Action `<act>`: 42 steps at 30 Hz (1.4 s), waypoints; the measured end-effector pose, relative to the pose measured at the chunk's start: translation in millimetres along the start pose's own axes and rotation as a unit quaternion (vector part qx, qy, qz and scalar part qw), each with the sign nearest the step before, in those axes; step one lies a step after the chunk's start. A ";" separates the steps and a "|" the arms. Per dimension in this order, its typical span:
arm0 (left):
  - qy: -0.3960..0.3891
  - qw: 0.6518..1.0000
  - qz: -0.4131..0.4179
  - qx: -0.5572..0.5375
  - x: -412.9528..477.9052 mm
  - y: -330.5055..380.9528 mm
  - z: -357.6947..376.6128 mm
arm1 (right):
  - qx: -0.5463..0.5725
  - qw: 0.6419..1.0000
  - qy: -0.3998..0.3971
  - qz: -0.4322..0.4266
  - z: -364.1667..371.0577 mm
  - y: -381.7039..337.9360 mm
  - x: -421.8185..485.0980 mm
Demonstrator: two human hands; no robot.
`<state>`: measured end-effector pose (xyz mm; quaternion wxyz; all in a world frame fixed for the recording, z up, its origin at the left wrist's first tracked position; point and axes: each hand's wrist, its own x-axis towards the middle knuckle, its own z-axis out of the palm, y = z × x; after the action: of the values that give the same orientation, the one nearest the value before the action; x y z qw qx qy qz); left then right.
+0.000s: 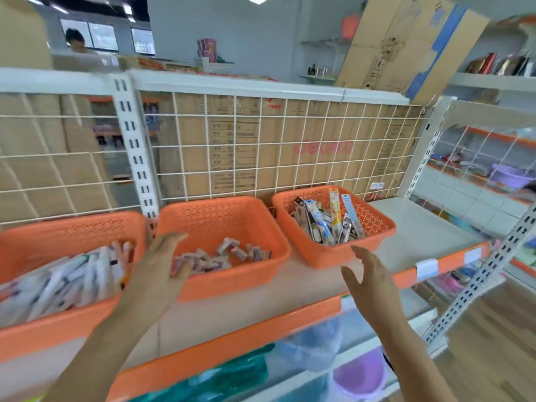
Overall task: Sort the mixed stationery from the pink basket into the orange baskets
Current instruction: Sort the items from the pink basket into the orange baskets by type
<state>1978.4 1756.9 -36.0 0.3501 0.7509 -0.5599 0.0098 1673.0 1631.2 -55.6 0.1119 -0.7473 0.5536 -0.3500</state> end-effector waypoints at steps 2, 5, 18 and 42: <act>0.000 1.000 0.005 0.020 -23.4 -24.8 -22.5 | -0.003 1.000 -0.001 -0.008 4.0 -15.7 -25.9; 0.014 0.998 0.006 0.053 -57.4 -56.1 -54.7 | -0.002 1.000 -0.011 -0.010 10.4 -40.4 -61.3; 0.103 0.979 -0.111 0.140 -176.8 -146.4 -171.3 | 0.012 0.986 -0.110 -0.121 61.8 -155.5 -118.6; 0.207 0.898 -0.314 0.228 -210.4 -294.7 -302.9 | 0.117 0.877 -0.271 -0.379 240.4 -447.3 -98.5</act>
<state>2264.1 2132.7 -44.7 0.2619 0.9280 -0.1924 0.1819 2149.6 1829.4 -22.2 0.2034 -0.9469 0.1313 -0.2115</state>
